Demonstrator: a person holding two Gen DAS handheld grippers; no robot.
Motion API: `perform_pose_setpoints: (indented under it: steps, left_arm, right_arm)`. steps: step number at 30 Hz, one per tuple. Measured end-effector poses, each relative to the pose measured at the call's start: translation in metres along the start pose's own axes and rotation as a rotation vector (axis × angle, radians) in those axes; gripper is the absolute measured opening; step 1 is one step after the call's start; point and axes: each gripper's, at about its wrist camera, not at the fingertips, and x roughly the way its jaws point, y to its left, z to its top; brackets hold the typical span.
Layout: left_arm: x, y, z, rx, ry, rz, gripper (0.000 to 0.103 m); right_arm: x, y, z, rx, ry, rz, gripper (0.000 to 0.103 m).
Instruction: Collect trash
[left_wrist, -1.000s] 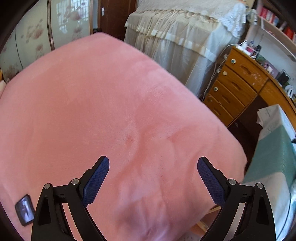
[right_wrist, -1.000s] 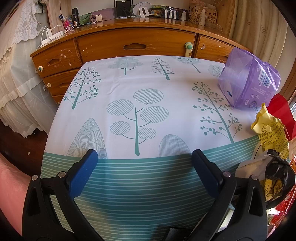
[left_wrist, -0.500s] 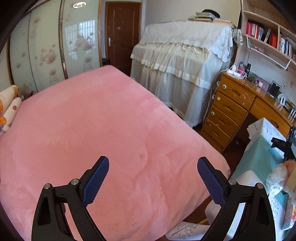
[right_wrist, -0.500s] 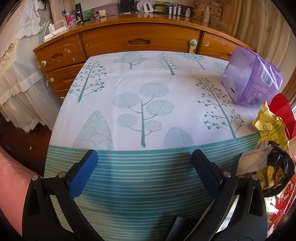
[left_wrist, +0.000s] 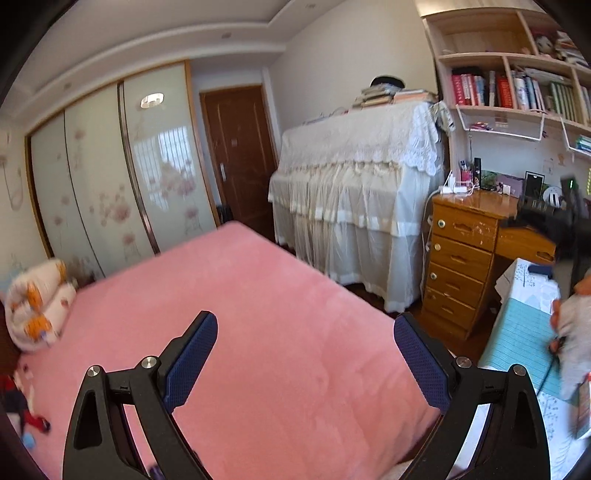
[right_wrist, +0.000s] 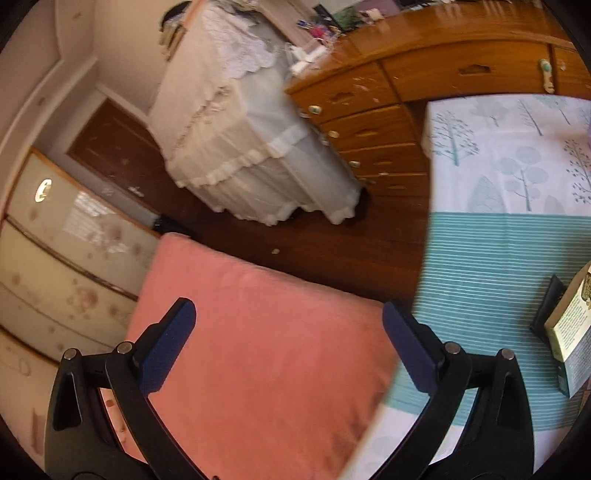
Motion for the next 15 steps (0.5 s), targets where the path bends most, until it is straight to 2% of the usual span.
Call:
perform_pose_setpoints:
  steps: [2,6,9,12,15]
  left_arm:
    - [-0.020,0.009,0.016,0.007,-0.040,-0.012,0.098]
    - [-0.058,0.044,0.035,-0.029,-0.110,-0.089,0.098]
    - [-0.081,0.074,0.042,0.011,-0.145,-0.139,0.098]
    - [-0.107,0.109,0.039,0.059,-0.146,-0.140,0.098]
    - [-0.127,0.147,0.029,0.057,-0.162,-0.165,0.098]
  right_arm:
    - [-0.034,0.035,0.001,-0.044,-0.032,0.083,0.100]
    - [-0.114,0.096,-0.001,-0.085,-0.125,0.208,0.100]
    - [-0.183,0.134,-0.014,-0.099,-0.227,0.244,0.101]
    - [-0.245,0.165,-0.040,-0.109,-0.317,0.266,0.101]
    - [-0.295,0.191,-0.073,-0.127,-0.364,0.277,0.102]
